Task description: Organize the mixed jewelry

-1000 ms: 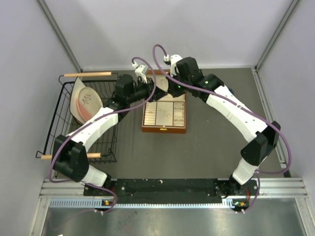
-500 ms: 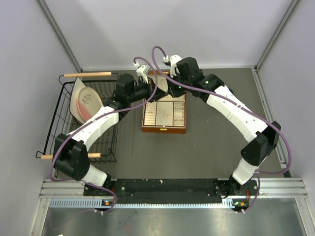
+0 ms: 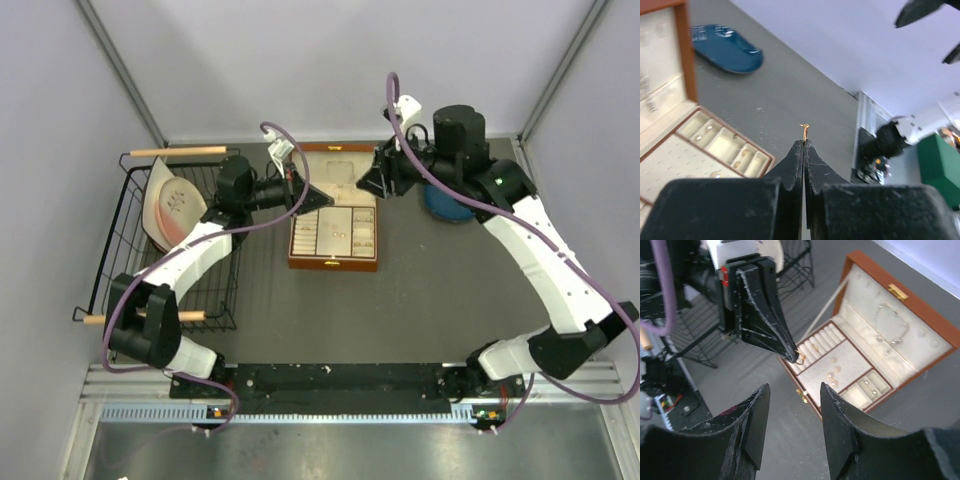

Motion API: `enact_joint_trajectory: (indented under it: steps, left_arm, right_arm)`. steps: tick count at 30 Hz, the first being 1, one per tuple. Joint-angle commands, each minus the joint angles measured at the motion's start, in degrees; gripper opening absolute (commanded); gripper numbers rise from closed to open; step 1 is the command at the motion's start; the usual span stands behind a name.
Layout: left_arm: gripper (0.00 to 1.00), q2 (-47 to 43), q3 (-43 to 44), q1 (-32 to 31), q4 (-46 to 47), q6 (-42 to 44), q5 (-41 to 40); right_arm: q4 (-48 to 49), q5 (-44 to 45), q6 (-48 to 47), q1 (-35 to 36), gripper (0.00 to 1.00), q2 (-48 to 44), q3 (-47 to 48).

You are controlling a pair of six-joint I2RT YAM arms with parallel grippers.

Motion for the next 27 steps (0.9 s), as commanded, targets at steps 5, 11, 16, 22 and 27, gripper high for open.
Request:
enact_joint_trajectory:
  steps: [5,11,16,22,27]
  left_arm:
    - [0.0,-3.5,-0.6,-0.1,18.2,-9.7,19.1]
    - [0.0,-4.4,-0.6,-0.1,17.2,-9.0,20.6]
    - [0.0,-4.7,-0.8,-0.2,15.9,-7.9,20.7]
    - [0.0,-4.3,-0.6,-0.3,15.5,-7.7,20.2]
    - [0.0,-4.1,-0.6,-0.8,15.5,-7.6,20.1]
  right_arm:
    - [1.1,-16.1,-4.1,-0.5,0.44,-2.0,-3.6]
    - [1.2,-18.7,-3.9,-0.5,0.43,0.3,-3.5]
    - [1.3,-20.1,-3.6,-0.5,0.42,1.9,-2.8]
    - [1.5,-20.5,-3.3,0.4,0.4,3.1,-2.7]
    - [1.7,-20.2,-3.3,1.1,0.38,3.9,-2.1]
